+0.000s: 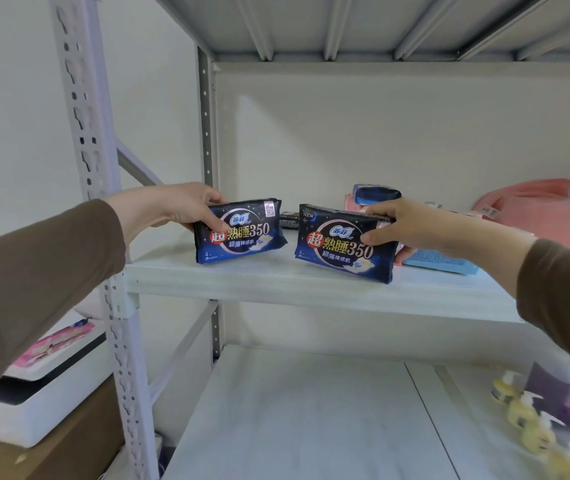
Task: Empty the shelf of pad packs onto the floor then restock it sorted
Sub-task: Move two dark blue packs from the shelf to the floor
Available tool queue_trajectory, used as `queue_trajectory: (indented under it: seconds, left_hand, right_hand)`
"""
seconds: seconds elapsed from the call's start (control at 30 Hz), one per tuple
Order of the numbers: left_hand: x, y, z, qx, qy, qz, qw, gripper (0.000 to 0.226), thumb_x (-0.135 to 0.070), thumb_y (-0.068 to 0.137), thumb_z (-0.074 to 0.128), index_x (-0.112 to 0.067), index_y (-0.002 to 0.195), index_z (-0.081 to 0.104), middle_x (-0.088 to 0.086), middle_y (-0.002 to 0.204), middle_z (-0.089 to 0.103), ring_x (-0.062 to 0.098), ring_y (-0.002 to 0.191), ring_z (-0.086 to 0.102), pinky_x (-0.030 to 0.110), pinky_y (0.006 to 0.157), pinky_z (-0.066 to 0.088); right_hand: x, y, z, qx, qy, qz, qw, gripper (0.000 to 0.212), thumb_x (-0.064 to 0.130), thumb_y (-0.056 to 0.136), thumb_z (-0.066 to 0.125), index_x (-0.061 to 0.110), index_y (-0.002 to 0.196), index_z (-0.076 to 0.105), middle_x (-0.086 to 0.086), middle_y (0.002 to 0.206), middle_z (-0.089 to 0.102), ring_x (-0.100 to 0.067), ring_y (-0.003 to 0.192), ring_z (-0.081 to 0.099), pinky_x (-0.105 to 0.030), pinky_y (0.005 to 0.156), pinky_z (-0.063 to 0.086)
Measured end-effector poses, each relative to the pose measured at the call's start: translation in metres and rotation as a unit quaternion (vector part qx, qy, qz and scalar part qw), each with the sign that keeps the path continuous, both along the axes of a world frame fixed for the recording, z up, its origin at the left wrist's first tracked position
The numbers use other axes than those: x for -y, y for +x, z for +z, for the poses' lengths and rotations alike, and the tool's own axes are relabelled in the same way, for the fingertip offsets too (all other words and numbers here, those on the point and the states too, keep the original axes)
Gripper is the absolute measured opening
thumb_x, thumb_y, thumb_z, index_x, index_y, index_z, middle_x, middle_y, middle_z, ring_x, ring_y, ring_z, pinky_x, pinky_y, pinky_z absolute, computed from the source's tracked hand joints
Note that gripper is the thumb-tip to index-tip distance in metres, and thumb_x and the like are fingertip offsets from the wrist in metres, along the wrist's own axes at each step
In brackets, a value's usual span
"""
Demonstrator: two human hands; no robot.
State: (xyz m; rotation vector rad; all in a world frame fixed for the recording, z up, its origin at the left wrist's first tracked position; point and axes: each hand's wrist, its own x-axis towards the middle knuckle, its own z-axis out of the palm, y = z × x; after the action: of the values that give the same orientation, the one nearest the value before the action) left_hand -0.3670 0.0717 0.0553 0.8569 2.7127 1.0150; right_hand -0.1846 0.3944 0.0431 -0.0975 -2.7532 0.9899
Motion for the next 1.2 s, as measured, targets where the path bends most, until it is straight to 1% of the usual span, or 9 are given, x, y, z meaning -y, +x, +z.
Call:
queue_trajectory:
  seconds: [0.1, 0.23, 0.37, 0.5, 0.73, 0.87, 1.0, 1.1, 1.2]
  left_hand:
    - [0.007, 0.025, -0.004, -0.017, 0.034, -0.001, 0.999, 0.036, -0.011, 0.079, 0.081, -0.015, 0.11, 0.064, 0.007, 0.107, 0.073, 0.025, 0.097, 0.07, 0.033, 0.076, 0.055]
    - [0.01, 0.069, -0.012, -0.027, 0.063, -0.009, 0.998, 0.037, -0.012, 0.079, 0.081, -0.016, 0.113, 0.066, 0.007, 0.108, 0.074, 0.02, 0.091, 0.07, 0.037, 0.087, 0.056]
    - [0.013, 0.124, -0.029, -0.018, 0.079, -0.018, 0.997, 0.037, -0.008, 0.081, 0.079, -0.014, 0.115, 0.066, 0.006, 0.106, 0.074, 0.01, 0.079, 0.071, 0.024, 0.074, 0.058]
    - [0.017, 0.176, -0.061, -0.008, 0.059, -0.016, 0.998, 0.036, -0.01, 0.082, 0.079, -0.016, 0.115, 0.066, 0.004, 0.109, 0.073, 0.017, 0.088, 0.07, 0.04, 0.087, 0.056]
    - [0.026, 0.23, -0.151, 0.055, 0.039, 0.008, 0.998, 0.032, -0.008, 0.078, 0.081, -0.013, 0.106, 0.066, 0.006, 0.105, 0.074, 0.02, 0.088, 0.071, 0.045, 0.087, 0.058]
    - [0.031, 0.238, -0.205, 0.095, 0.018, 0.001, 0.995, 0.03, -0.007, 0.08, 0.079, -0.015, 0.105, 0.067, 0.005, 0.106, 0.073, 0.022, 0.093, 0.071, 0.041, 0.088, 0.058]
    - [0.036, 0.23, -0.26, 0.118, 0.005, -0.009, 0.993, 0.032, -0.005, 0.084, 0.074, -0.012, 0.114, 0.066, 0.005, 0.112, 0.072, 0.022, 0.101, 0.069, 0.029, 0.087, 0.055]
    - [0.043, 0.217, -0.306, 0.125, -0.017, -0.018, 0.992, 0.034, -0.007, 0.086, 0.072, -0.013, 0.119, 0.066, 0.004, 0.111, 0.073, 0.021, 0.101, 0.069, 0.032, 0.09, 0.054]
    - [0.054, 0.201, -0.359, 0.135, -0.028, -0.032, 0.99, 0.032, -0.009, 0.087, 0.071, -0.019, 0.117, 0.067, -0.001, 0.107, 0.072, 0.018, 0.097, 0.069, 0.029, 0.083, 0.054]
  right_hand:
    - [0.002, 0.024, -0.002, -0.01, -0.018, 0.021, 1.0, 0.035, 0.02, 0.087, 0.074, 0.026, 0.12, 0.065, 0.0, 0.1, 0.075, -0.02, 0.092, 0.073, -0.043, 0.074, 0.062]
    - [0.013, 0.062, -0.017, -0.021, -0.033, 0.051, 0.998, 0.023, 0.015, 0.087, 0.073, 0.022, 0.108, 0.069, -0.002, 0.098, 0.075, -0.021, 0.094, 0.072, -0.041, 0.076, 0.062]
    - [0.026, 0.102, -0.04, -0.007, -0.046, 0.062, 0.997, 0.024, 0.012, 0.087, 0.073, 0.022, 0.11, 0.069, -0.002, 0.099, 0.075, -0.022, 0.093, 0.073, -0.043, 0.08, 0.061]
    - [0.041, 0.142, -0.074, 0.014, -0.045, 0.08, 0.996, 0.022, 0.012, 0.087, 0.073, 0.021, 0.107, 0.07, 0.0, 0.097, 0.076, -0.02, 0.091, 0.073, -0.039, 0.077, 0.062]
    - [0.069, 0.189, -0.149, 0.07, -0.042, 0.076, 0.994, 0.02, 0.01, 0.085, 0.074, 0.017, 0.101, 0.066, -0.002, 0.088, 0.073, -0.022, 0.088, 0.072, -0.038, 0.074, 0.062]
    - [0.083, 0.201, -0.198, 0.096, -0.052, 0.059, 0.992, 0.025, 0.007, 0.081, 0.077, 0.014, 0.102, 0.065, -0.012, 0.093, 0.073, -0.031, 0.091, 0.072, -0.052, 0.081, 0.059]
    - [0.093, 0.203, -0.256, 0.125, -0.058, 0.043, 0.99, 0.022, 0.005, 0.081, 0.076, 0.016, 0.096, 0.066, -0.01, 0.087, 0.073, -0.033, 0.086, 0.072, -0.053, 0.079, 0.058]
    - [0.101, 0.196, -0.302, 0.143, -0.047, 0.034, 0.988, 0.021, 0.009, 0.081, 0.077, 0.022, 0.094, 0.067, -0.002, 0.086, 0.073, -0.026, 0.083, 0.071, -0.048, 0.08, 0.059]
    - [0.113, 0.185, -0.346, 0.162, -0.04, 0.021, 0.986, 0.019, 0.013, 0.083, 0.075, 0.025, 0.094, 0.066, 0.007, 0.085, 0.071, -0.017, 0.081, 0.066, -0.037, 0.076, 0.054]
